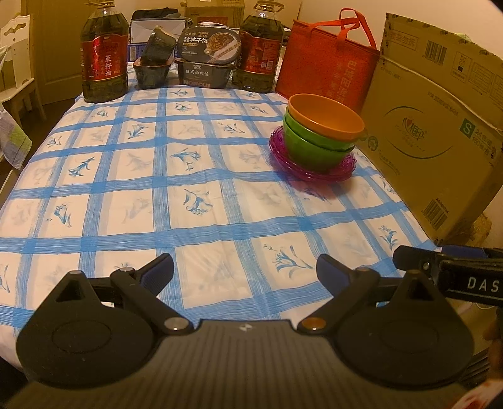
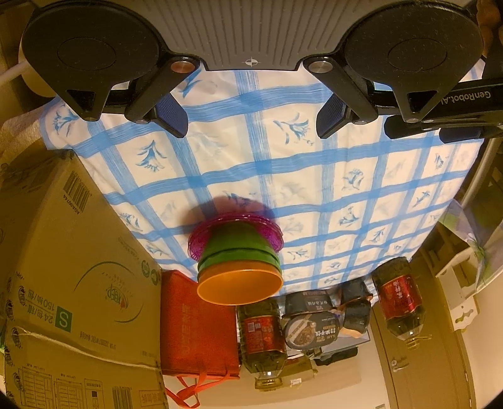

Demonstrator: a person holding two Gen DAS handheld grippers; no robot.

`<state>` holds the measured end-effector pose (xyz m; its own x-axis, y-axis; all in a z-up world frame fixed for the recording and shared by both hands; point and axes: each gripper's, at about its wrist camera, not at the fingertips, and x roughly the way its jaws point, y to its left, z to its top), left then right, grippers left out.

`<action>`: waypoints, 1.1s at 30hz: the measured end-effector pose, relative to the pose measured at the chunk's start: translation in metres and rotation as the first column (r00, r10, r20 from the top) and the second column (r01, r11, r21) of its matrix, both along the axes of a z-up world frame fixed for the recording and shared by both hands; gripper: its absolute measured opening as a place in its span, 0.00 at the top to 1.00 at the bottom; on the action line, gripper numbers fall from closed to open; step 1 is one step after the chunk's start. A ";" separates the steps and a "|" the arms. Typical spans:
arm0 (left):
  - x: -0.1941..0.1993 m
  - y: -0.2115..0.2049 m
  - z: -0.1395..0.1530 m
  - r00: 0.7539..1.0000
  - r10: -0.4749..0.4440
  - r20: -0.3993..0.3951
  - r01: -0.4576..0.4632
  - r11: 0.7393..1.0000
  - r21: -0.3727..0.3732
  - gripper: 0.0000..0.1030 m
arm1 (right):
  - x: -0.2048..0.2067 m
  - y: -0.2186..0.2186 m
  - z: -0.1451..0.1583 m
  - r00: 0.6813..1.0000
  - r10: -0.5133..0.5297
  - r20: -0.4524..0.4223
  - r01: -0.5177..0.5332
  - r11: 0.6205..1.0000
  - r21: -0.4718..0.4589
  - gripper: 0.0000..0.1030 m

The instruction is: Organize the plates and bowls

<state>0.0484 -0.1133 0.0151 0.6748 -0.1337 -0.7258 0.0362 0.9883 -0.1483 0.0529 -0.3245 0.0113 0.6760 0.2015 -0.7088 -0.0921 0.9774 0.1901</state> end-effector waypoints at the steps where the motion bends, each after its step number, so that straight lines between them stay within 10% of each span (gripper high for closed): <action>1: 0.000 0.000 0.000 1.000 0.000 0.000 0.000 1.000 0.000 0.06 | 0.000 0.000 0.000 1.000 0.000 0.000 0.000 1.000 0.000 0.14; 33: -0.002 -0.006 0.001 1.000 -0.005 0.003 0.005 1.000 0.004 0.06 | 0.000 -0.003 -0.001 1.000 0.000 -0.002 0.000 1.000 -0.002 0.14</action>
